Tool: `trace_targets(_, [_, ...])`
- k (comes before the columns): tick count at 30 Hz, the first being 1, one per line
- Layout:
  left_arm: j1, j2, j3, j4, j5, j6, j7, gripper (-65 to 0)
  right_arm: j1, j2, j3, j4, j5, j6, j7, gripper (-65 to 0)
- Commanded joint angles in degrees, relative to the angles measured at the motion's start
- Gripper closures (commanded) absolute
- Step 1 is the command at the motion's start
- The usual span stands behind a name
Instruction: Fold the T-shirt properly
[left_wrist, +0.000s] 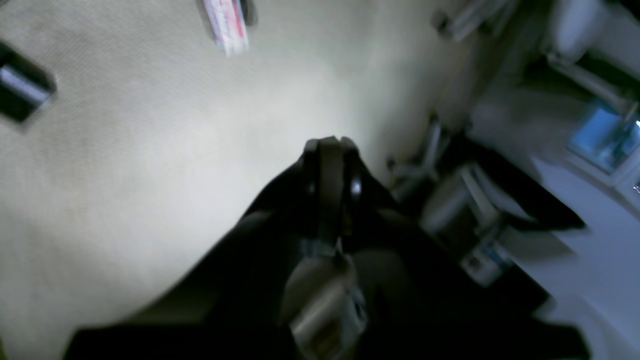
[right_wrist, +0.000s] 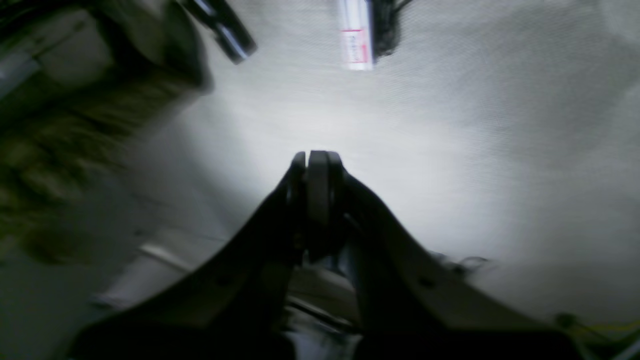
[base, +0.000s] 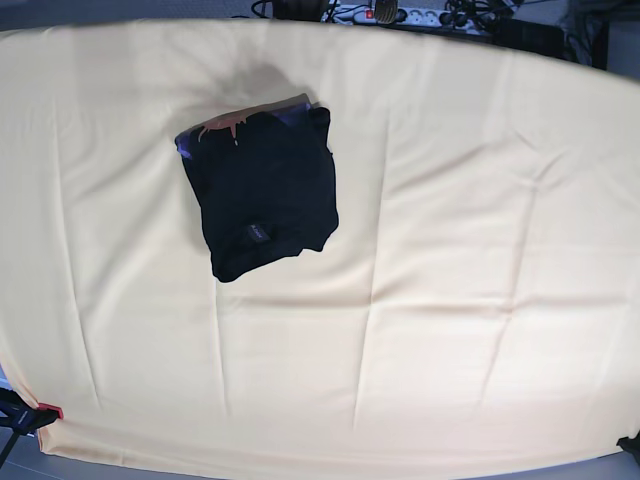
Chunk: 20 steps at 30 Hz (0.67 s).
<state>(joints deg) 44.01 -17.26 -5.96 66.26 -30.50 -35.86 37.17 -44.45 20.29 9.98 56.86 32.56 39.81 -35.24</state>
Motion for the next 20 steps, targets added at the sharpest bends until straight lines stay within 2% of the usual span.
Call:
trace_targets(1, [-1.05, 0.50, -0.04, -2.51, 3.04, -0.13, -3.87, 0.0, 0.70, 0.79, -0.92, -1.33, -2.84, 0.19, 4.09, 0.0])
trace_targets(2, [-3.17, 1.27, -0.04, -5.81, 7.67, -0.11, -9.07, 0.0, 1.99, 0.63, -2.34, -3.17, -6.67, 0.19, 8.50, 0.0])
trace_targets(3, [-5.35, 2.01, -0.04, -9.05, 11.96, -0.11, -14.12, 0.0, 3.30, 0.48, -3.82, -4.87, -10.19, -2.08, 12.85, 0.0])
trace_targets(6, [-11.85, 3.61, -0.04, -18.36, 21.18, 1.40, -26.08, 0.0, 6.93, -0.04, -8.35, -9.57, -18.23, -13.81, 21.57, 0.0])
trace_targets(8, [-15.87, 4.74, -0.04, -23.58, 24.83, 5.66, -30.16, 0.0, 9.35, -0.81, -10.69, -12.11, -20.00, -21.05, 23.61, 0.0])
trace_targets(10, [-18.64, 6.05, -0.04, -27.26, 25.86, 10.34, -31.69, 0.0, 11.67, -1.79, -12.26, -13.86, -19.98, -24.52, 23.74, 0.0])
trace_targets(13, [-19.61, 8.94, -0.04, -29.14, 26.01, 16.57, -33.14, 0.0, 14.34, -3.54, -13.60, -15.13, -19.98, -25.35, 23.71, 0.0])
trace_targets(15, [-19.19, 10.78, 0.26, -29.16, 25.97, 19.19, -34.53, 0.0, 15.54, -4.81, -13.84, -15.21, -19.98, -25.27, 23.71, 0.0])
trace_targets(20, [-18.95, 12.50, 4.85, -29.16, 23.54, 21.55, -36.13, 0.0, 16.85, -7.93, -13.86, -15.26, -20.00, -25.55, 23.74, 0.0])
